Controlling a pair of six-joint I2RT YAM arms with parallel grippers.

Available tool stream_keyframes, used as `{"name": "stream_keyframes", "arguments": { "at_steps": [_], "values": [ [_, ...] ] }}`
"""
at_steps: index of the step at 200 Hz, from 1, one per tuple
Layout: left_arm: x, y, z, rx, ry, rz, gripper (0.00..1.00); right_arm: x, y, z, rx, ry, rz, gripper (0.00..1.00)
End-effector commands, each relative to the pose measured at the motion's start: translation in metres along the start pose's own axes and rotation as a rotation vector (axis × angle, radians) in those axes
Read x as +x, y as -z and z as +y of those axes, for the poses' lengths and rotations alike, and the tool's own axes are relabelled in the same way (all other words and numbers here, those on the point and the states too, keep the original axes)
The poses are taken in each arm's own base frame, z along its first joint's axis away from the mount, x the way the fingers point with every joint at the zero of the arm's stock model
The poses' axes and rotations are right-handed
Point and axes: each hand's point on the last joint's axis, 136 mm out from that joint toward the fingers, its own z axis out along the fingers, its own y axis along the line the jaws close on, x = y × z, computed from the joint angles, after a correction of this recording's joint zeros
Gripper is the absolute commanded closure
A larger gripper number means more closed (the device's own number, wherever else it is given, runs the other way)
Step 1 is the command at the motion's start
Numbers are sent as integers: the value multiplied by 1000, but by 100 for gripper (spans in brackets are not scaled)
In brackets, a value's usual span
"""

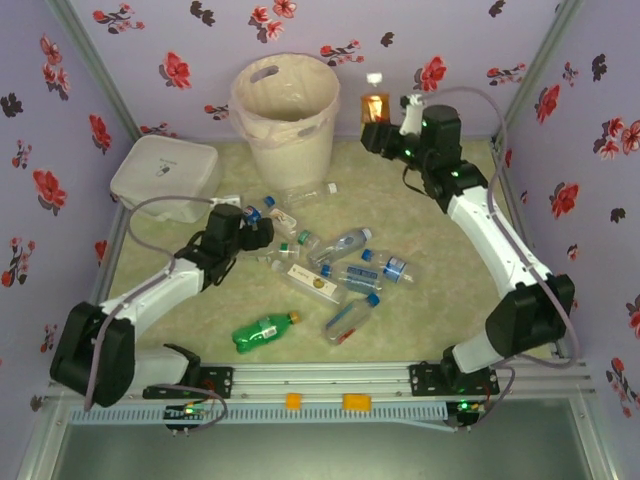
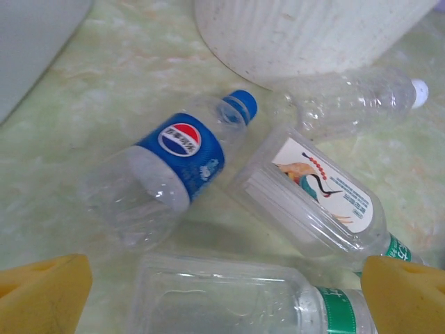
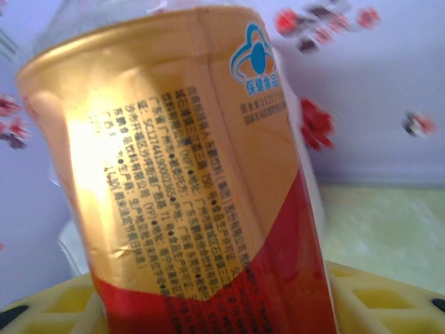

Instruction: Put the plastic bottles in the bin

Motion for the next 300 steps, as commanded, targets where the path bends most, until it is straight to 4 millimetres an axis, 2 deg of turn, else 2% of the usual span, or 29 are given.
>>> {"name": "stream_keyframes", "arguments": {
  "at_steps": [1,32,78,100,119,154,185,223,269,300],
  "values": [
    [-11,9,11,-4,87,-87,0,-26,-26,25,-79,7,-72,59],
    [-1,11,24,-17,129,-89,0,-41,-65,43,-148,8,-118,58],
    [6,15,21,20,117,-71,0,-46,-114,71,-270,6,-122,59],
    [7,18,17,47,108,-65,0,-33,-141,73,-255,19,-79,59],
    [4,21,15,59,108,-77,0,-22,-161,68,-230,18,-54,58],
    [-4,27,12,79,106,-104,0,-14,-184,64,-220,18,-45,57],
    [-5,30,11,83,89,-105,0,-10,-194,60,-209,19,-40,50],
    [-3,31,11,88,98,-100,0,-15,-194,61,-204,22,-64,20],
    [-3,35,12,91,103,-108,0,-29,-188,66,-210,32,-97,9],
    [-7,38,11,95,93,-112,0,-46,-170,82,-237,58,-106,6]
  ]
}}
